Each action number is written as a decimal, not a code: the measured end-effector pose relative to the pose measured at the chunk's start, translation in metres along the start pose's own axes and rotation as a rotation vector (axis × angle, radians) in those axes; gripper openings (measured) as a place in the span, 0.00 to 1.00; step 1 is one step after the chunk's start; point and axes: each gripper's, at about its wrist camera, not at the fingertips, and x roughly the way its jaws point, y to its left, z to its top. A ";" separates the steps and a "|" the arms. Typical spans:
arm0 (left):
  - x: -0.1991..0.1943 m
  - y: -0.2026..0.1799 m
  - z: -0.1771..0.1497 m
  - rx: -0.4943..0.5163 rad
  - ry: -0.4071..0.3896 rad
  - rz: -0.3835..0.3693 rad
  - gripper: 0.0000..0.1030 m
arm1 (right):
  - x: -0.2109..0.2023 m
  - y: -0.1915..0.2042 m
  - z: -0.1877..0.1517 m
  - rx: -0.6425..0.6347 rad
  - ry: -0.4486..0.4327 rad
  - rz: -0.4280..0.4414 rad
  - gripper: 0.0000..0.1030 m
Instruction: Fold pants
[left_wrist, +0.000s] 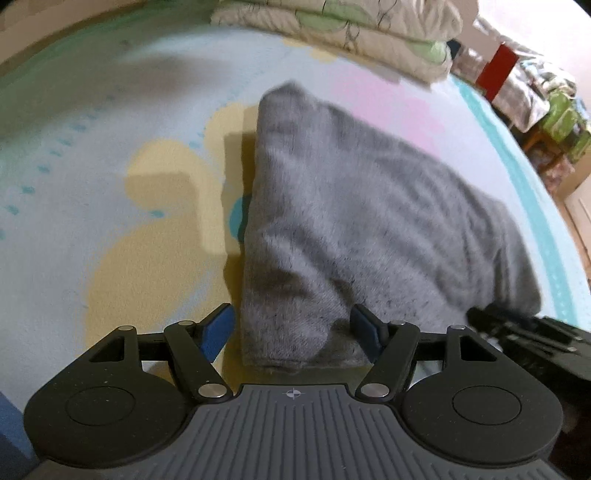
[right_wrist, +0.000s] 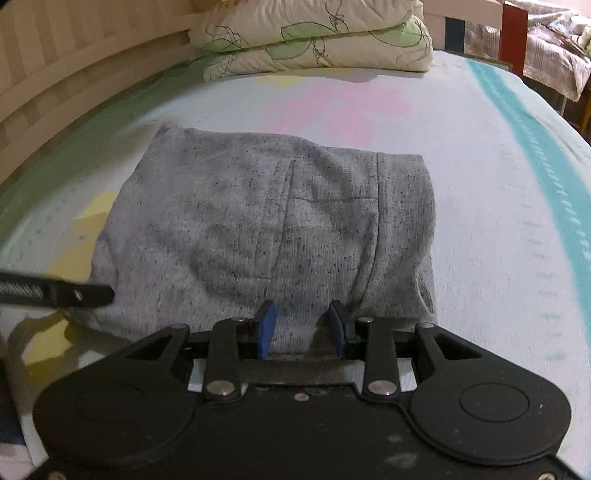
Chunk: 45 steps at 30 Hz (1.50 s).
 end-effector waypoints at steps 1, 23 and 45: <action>-0.004 -0.001 0.003 0.015 -0.015 0.006 0.65 | 0.001 0.000 -0.001 -0.006 0.001 0.002 0.33; 0.132 0.011 0.158 0.143 -0.018 0.185 0.78 | -0.027 -0.018 -0.009 -0.038 -0.056 0.006 0.31; 0.047 0.009 0.037 0.153 0.085 -0.018 0.87 | -0.050 -0.056 -0.003 0.129 -0.075 -0.092 0.44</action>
